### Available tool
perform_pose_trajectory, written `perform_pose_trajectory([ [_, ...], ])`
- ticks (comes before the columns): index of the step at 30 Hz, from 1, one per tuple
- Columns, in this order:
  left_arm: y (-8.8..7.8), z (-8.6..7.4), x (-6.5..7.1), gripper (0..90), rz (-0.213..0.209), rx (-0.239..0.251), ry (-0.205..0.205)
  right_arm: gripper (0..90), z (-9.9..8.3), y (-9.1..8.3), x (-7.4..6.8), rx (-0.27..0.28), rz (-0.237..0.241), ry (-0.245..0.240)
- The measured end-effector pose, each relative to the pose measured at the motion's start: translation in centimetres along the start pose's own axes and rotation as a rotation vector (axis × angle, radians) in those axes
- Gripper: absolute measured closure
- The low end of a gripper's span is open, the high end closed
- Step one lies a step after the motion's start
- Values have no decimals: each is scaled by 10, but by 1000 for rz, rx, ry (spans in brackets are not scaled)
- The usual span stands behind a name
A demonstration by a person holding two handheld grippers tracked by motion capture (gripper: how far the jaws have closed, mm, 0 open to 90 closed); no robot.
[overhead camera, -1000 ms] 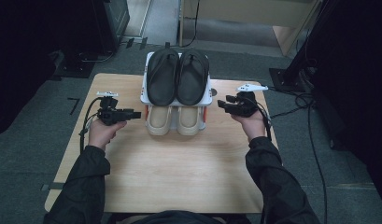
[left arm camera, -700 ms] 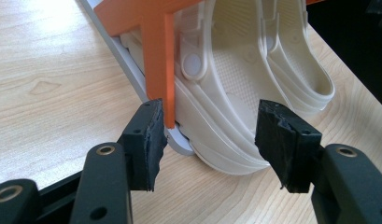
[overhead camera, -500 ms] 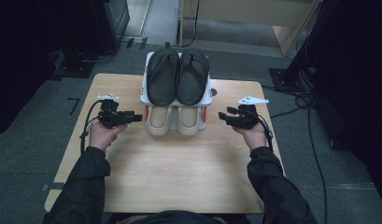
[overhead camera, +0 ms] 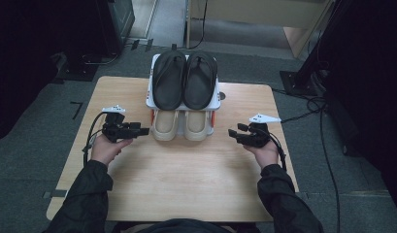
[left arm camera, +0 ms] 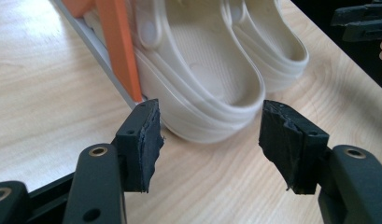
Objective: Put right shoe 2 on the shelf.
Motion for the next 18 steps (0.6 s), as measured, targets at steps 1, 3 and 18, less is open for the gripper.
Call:
perform_pose_trajectory([
  [1, 0, -2, 1, 387, 0, -9, 3, 431, -3, 0, -2, -16, 6, -2],
  [3, 1, -2, 2, 379, 10, -7, 16, 436, -7, -3, -6, 10, 15, -13],
  [18, 15, -3, 12, 365, -55, -15, 56, 391, -21, -4, -18, 1, 25, -61],
])
Point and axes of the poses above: each handheld gripper's, and its own axes: y roughly forward along the jaws, z roughly out of its top, x roughly to its right, the point moved 10 cm from there along y, roughly forward along the jaws, and after that the axes turned 15 degrees about -z, right-handed, at the moved point
